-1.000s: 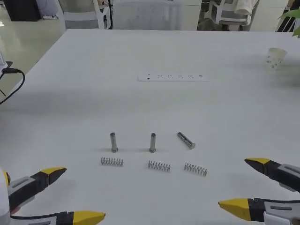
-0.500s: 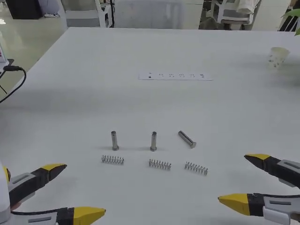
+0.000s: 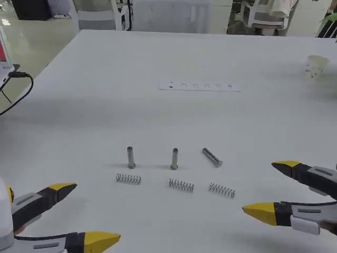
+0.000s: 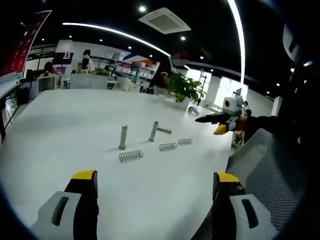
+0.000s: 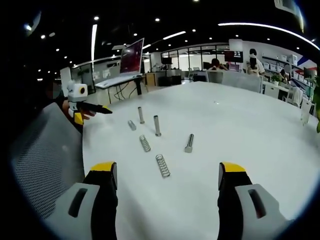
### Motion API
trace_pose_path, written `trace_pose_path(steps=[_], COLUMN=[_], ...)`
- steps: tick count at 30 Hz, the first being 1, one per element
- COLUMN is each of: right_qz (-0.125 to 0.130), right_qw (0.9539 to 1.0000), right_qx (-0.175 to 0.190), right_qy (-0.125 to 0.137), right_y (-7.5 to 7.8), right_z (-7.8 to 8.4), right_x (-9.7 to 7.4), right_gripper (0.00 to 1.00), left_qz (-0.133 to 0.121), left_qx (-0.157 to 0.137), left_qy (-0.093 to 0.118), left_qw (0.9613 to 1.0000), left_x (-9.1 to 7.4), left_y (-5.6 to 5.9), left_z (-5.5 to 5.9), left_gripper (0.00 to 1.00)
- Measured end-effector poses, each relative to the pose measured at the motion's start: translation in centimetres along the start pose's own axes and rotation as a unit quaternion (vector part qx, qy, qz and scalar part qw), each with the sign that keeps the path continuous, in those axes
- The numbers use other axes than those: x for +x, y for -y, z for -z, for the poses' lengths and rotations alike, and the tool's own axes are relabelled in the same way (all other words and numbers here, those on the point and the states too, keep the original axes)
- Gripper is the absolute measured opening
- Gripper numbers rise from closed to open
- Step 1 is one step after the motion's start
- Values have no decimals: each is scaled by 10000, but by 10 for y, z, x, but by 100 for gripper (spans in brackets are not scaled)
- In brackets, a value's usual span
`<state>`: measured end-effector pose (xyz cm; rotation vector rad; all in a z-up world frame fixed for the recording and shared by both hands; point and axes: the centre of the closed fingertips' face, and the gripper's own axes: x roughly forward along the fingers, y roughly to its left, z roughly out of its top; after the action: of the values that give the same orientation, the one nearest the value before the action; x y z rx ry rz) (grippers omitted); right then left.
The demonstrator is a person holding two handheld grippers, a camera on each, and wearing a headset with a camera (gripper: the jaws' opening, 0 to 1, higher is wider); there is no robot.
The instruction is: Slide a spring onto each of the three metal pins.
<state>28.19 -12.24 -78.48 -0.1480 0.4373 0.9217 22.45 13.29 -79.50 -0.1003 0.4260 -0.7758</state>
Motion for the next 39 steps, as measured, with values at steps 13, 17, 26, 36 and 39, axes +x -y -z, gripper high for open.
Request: trace_pose_path(steps=[13, 17, 26, 36, 39], right_qz=[-37, -47, -72, -93, -94], right_qw=[9998, 9998, 9994, 9989, 9989], right_qx=[-185, -210, -286, -340, -331], right_qy=[-17, -23, -164, -295, -328], right_y=[12, 15, 24, 33, 35], right_z=[-20, -24, -28, -30, -30], right_x=[14, 17, 24, 34, 38], right_gripper=[82, 82, 81, 80, 80], left_qz=[-5, -12, -16, -25, -28], left_qx=[14, 22, 12, 14, 8], left_qy=[2, 7, 2, 21, 21], left_qw=[10000, 10000, 10000, 10000, 10000], left_x=[-2, -2, -2, -3, -3], left_y=[2, 1, 1, 1, 1], left_z=[-1, -2, -2, -3, -3], left_gripper=[92, 92, 92, 92, 92])
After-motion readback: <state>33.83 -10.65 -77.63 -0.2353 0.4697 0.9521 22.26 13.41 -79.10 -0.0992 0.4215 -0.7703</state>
